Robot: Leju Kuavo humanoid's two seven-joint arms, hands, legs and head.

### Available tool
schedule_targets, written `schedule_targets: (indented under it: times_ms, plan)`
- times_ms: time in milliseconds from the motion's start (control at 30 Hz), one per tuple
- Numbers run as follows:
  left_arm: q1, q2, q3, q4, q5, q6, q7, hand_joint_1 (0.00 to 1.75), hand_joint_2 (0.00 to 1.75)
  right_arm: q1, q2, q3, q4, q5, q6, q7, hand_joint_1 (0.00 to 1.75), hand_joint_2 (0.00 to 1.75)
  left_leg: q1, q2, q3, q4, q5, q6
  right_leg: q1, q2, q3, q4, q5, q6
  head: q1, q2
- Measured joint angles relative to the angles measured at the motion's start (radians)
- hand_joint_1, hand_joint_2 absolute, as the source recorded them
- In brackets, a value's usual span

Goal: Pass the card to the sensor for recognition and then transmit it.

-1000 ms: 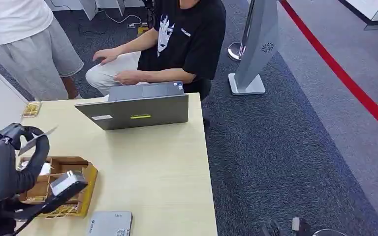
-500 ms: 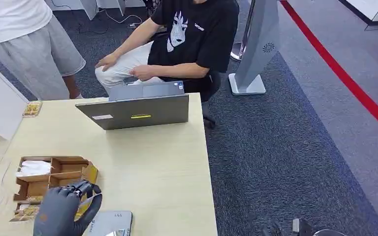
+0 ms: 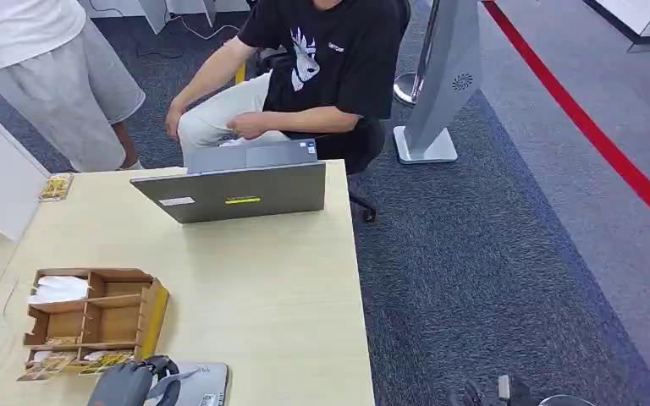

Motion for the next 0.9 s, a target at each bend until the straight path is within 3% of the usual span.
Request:
schedule_targets:
  times_ms: [600,767,900]
  plan:
    - [-0.035,0.000,-0.056,0.095,-0.008,0.025,0.001,1.75,1.75,-0.001,0.000,-0.001,0.001,0.026,-0.002,-0.009,0.00,1.75,0.000,-0.001,0.000,0.000,0.001,0.000,0.000,-0.001,0.001,0.000,0.000,0.000,0.000,0.000]
    - [-0.050,-0.013,-0.038,0.069,-0.082,0.044,-0.061,1.75,1.75,0.001,0.000,0.005,-0.001,-0.015,-0.032,-0.008,0.00,1.75,0.000,-0.001,0.000,0.000,0.001,0.000,0.000,-0.001,0.000,0.000,0.000,0.000,0.000,0.000]
    - [-0.071,-0.043,0.021,0.003,-0.122,0.014,-0.111,1.75,1.75,0.001,0.000,0.016,-0.010,-0.035,-0.041,-0.002,0.00,1.75,0.000,-0.001,0.001,0.000,0.001,0.000,0.000,-0.001,0.000,0.000,0.001,0.000,0.000,0.000]
